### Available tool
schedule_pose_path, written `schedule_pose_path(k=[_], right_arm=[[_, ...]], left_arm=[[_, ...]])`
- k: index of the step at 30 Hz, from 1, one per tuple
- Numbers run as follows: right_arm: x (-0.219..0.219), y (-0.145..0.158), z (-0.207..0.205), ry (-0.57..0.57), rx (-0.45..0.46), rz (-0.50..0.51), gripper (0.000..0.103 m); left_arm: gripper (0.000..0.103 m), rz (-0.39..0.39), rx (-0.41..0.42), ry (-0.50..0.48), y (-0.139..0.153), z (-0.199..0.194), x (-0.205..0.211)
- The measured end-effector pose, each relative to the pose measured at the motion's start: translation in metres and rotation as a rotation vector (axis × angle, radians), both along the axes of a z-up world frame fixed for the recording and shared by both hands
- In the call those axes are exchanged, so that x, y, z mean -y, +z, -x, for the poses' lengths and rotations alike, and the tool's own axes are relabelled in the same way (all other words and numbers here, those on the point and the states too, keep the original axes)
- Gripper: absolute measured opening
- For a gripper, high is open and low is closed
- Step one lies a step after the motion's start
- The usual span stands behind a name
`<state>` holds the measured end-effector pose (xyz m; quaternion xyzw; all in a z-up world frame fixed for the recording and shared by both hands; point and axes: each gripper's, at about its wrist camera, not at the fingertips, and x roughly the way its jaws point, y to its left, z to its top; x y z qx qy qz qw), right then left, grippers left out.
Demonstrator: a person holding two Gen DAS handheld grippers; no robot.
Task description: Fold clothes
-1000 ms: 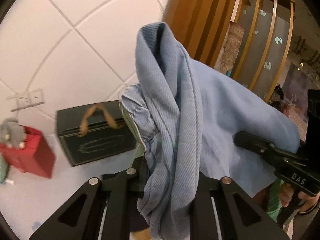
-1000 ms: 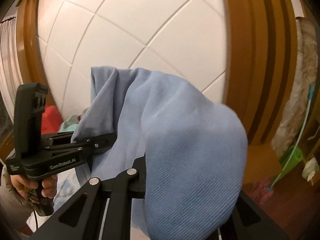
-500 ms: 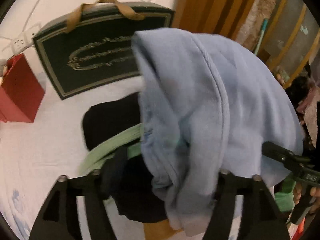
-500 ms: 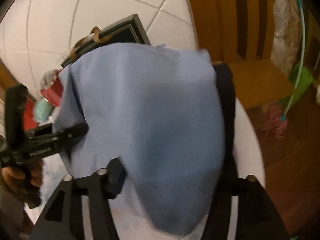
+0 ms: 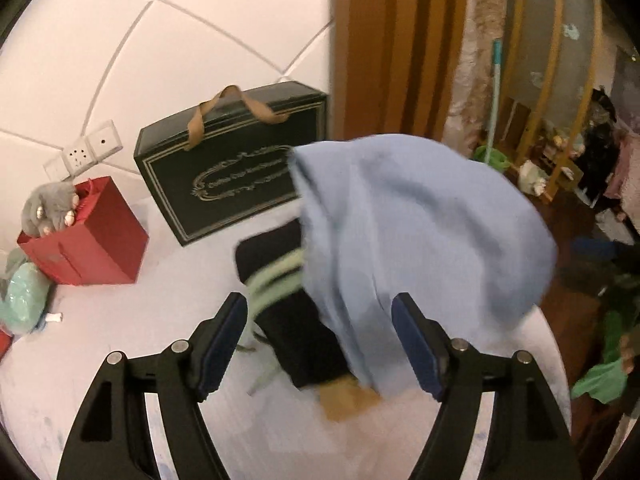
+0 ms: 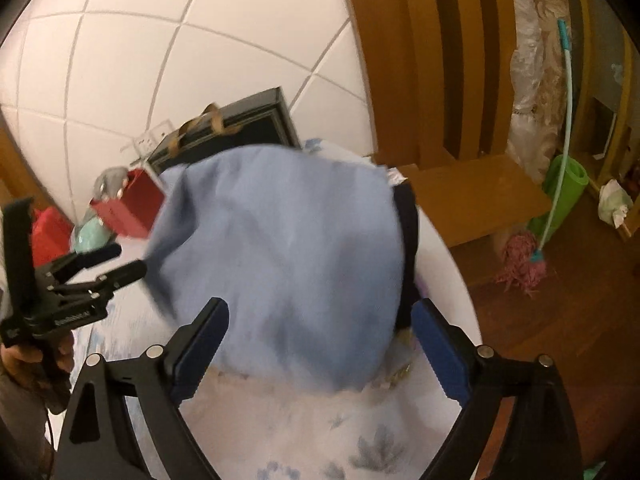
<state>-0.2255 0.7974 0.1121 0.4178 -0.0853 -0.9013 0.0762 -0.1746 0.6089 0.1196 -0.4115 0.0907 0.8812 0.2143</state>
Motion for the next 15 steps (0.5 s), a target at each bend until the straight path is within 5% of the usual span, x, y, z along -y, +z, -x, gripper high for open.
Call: schedule_pose_path(k=[15], right_arm=[[0.019, -0.01, -0.061, -0.003, 0.026, -0.029, 0.103]], left_arm=[[0.077, -0.037, 0.058, -0.12, 0.007, -0.068, -0.034]])
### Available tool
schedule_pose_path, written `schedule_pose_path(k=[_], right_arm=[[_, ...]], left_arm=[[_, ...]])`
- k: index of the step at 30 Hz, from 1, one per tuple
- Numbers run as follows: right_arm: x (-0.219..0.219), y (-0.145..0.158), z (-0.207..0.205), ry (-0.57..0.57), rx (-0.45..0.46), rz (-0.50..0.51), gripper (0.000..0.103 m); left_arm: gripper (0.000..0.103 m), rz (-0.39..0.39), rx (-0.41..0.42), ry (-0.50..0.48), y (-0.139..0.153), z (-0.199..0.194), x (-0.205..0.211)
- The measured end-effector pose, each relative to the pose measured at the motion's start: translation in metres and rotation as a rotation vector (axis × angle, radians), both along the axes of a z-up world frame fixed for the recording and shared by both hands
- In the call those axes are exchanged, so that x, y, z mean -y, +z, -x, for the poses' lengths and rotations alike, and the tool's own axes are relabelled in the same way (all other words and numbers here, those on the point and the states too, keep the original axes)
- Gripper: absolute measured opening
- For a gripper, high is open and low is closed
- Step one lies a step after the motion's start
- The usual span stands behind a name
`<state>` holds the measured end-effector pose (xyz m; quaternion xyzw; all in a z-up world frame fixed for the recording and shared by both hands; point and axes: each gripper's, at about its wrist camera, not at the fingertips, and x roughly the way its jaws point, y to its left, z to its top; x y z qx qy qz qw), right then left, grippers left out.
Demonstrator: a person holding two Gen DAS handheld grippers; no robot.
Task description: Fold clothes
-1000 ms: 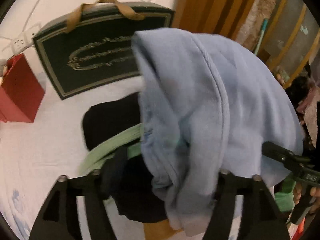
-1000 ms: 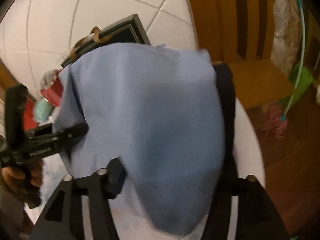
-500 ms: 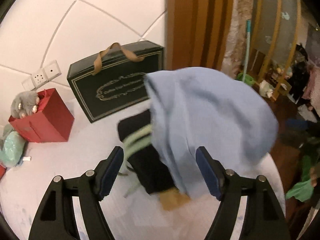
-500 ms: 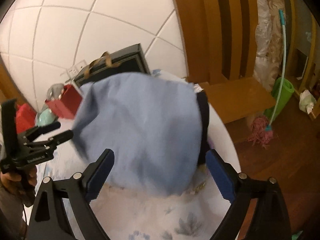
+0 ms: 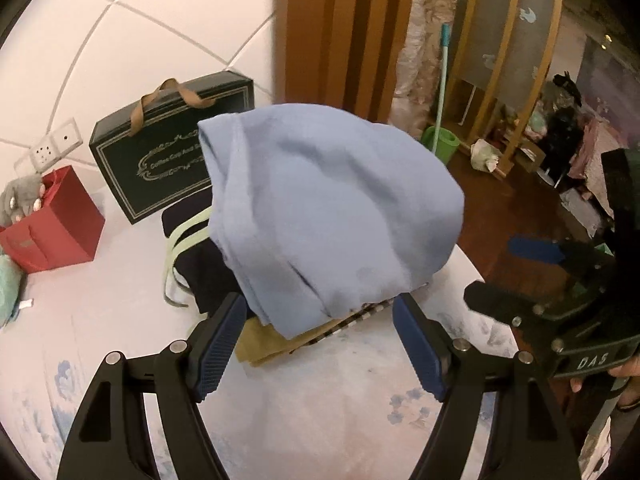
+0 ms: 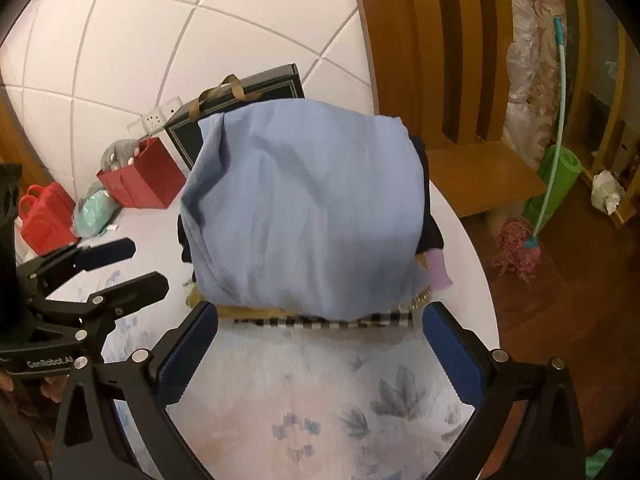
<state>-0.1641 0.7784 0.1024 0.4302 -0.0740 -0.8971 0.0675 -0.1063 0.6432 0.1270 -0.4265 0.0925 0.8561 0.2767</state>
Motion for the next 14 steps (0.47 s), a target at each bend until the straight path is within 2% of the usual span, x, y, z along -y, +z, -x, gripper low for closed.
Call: schedule_pose_path(k=[14], right_arm=[[-0.0008, 0.0005, -0.0082, -0.005, 0.017, -0.027, 0.103]], left_arm=[[0.077, -0.029, -0.023, -0.021, 0.0073, -0.0024, -0.0045]])
